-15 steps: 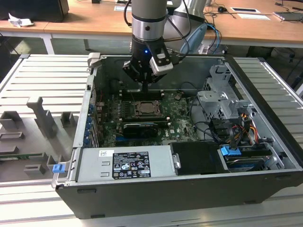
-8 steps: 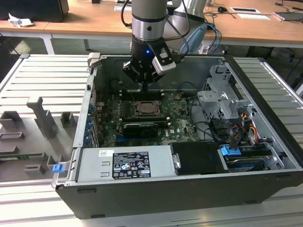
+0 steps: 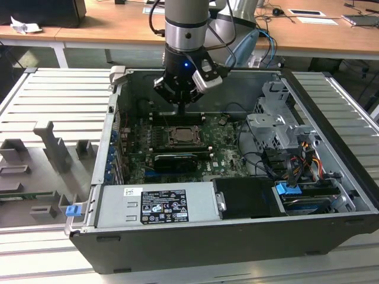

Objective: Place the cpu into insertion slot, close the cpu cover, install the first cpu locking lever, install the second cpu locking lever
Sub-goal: 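Install the first cpu locking lever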

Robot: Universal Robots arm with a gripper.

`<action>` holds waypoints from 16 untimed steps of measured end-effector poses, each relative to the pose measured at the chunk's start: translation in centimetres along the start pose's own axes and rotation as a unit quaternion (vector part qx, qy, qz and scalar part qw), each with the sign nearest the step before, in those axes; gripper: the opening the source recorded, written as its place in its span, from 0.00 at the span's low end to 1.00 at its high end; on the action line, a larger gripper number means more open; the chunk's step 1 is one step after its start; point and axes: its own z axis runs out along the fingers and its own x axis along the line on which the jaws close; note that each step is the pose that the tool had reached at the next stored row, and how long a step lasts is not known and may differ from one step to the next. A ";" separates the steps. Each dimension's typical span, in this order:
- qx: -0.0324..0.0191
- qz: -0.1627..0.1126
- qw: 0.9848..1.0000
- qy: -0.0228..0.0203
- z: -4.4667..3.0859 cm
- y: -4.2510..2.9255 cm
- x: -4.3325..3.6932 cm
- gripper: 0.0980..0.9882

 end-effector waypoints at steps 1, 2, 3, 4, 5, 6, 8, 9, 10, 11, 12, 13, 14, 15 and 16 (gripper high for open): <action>0.000 0.000 1.000 0.000 -0.01 0.01 0.44 0.01; 0.000 0.000 1.000 0.000 -0.01 0.02 0.74 0.01; 0.000 0.000 1.000 0.000 -0.01 0.04 1.30 0.01; 0.000 0.000 1.000 0.000 0.05 0.03 1.94 0.01; 0.000 0.000 1.000 0.000 0.12 -0.08 2.32 0.01; 0.000 0.000 1.000 0.000 0.17 -0.17 2.53 0.01; 0.000 0.000 1.000 0.000 0.29 -0.34 3.24 0.01; 0.000 0.000 1.000 0.000 0.31 -0.35 3.43 0.01; -0.001 0.000 1.000 0.000 0.33 -0.35 3.61 0.01; -0.001 0.000 1.000 0.000 0.33 -0.35 3.74 0.01; -0.002 0.000 1.000 0.000 0.33 -0.34 3.91 0.01; -0.002 0.000 1.000 0.000 0.33 -0.34 4.03 0.01; -0.002 0.000 1.000 0.000 0.33 -0.33 4.23 0.01; -0.002 0.000 1.000 0.000 0.32 -0.33 4.36 0.01; -0.002 0.000 1.000 0.000 0.32 -0.32 4.56 0.01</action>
